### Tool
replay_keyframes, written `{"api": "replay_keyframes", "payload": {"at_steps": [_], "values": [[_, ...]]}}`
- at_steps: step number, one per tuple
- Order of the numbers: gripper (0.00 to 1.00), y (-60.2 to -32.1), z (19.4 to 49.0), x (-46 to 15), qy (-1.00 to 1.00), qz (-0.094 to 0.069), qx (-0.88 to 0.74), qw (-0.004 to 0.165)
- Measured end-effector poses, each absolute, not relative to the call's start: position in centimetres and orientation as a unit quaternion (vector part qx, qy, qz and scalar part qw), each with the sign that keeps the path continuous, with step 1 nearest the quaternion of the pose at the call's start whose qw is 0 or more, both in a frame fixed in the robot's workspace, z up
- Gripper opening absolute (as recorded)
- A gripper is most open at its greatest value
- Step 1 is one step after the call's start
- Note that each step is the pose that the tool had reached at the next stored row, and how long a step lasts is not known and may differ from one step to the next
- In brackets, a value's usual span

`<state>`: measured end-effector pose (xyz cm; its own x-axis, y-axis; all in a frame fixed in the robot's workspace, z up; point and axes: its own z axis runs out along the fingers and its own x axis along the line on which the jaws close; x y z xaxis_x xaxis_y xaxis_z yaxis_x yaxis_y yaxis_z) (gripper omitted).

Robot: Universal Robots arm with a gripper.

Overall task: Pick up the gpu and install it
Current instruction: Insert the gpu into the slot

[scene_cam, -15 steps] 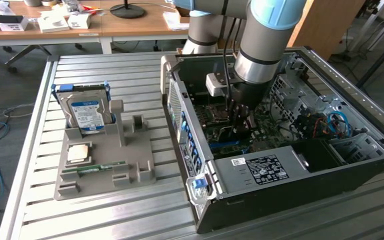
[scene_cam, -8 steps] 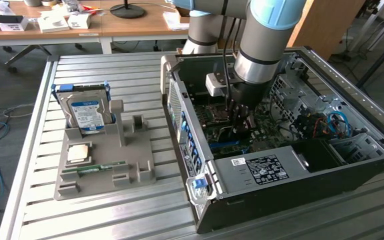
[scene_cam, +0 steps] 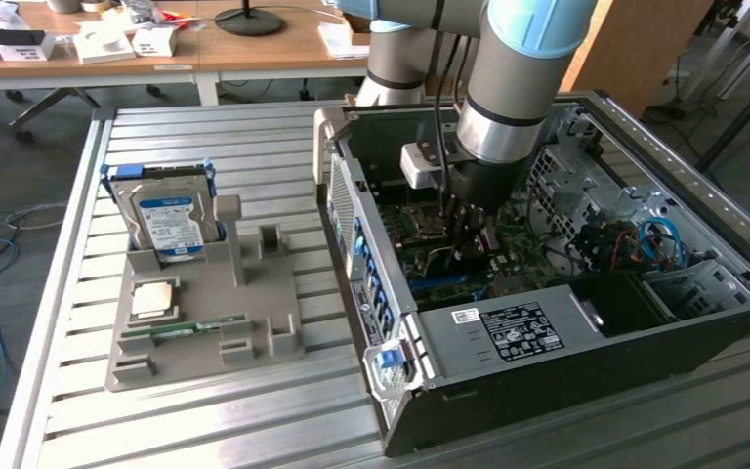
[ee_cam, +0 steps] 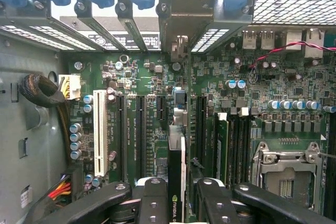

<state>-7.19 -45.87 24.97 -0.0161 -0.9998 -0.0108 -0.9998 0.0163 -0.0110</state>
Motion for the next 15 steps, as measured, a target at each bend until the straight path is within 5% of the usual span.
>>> {"api": "replay_keyframes", "payload": {"at_steps": [13,15], "values": [[0.27,-45.87,24.98,-7.18,0.713,0.000,-0.701,0.008],[0.34,-45.87,24.98,-7.17,0.713,0.000,-0.701,0.008]]}}
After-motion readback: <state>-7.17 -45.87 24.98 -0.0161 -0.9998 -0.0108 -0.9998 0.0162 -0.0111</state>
